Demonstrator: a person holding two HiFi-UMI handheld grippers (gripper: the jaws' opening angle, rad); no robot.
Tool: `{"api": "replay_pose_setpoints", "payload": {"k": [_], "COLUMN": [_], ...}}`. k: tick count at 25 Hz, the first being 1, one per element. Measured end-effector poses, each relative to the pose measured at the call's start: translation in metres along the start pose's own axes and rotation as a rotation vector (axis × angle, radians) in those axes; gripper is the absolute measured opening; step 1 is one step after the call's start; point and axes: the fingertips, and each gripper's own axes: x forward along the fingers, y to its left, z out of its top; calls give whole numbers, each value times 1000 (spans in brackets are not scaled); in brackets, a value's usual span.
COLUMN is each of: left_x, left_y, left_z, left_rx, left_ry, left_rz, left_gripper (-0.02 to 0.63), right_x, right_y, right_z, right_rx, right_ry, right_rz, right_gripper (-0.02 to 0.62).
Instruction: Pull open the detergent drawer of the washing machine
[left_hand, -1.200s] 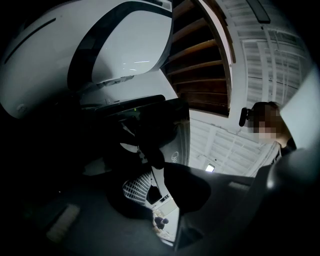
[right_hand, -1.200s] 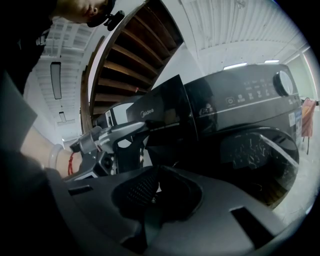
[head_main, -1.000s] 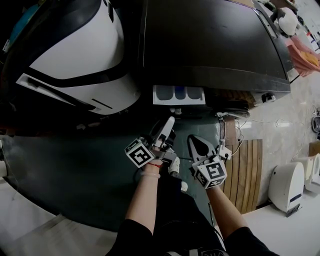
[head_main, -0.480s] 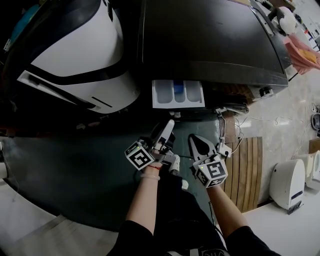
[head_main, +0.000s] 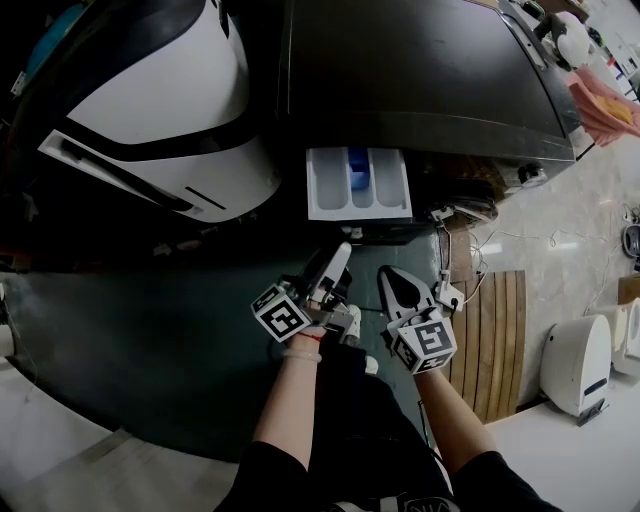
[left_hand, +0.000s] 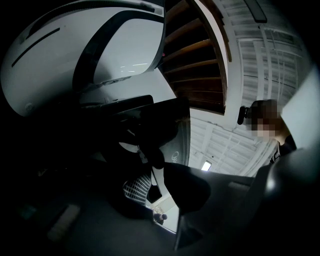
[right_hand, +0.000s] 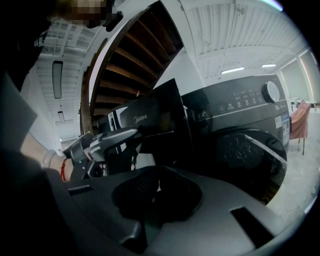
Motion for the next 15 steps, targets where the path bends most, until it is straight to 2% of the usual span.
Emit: {"api": "replay_pose_setpoints", "payload": {"k": [15], "left_x": [-15], "left_y": [-15], "left_z": [-13], "left_rx": [-15], "left_ry": [22], "left_rz": [-19], "left_gripper": [84], "right_x": [-14], "right_y": [10], "right_z": [-3], "right_rx": [-9], "right_ry": [-4], "right_rz": [2], "right_gripper": [11]}}
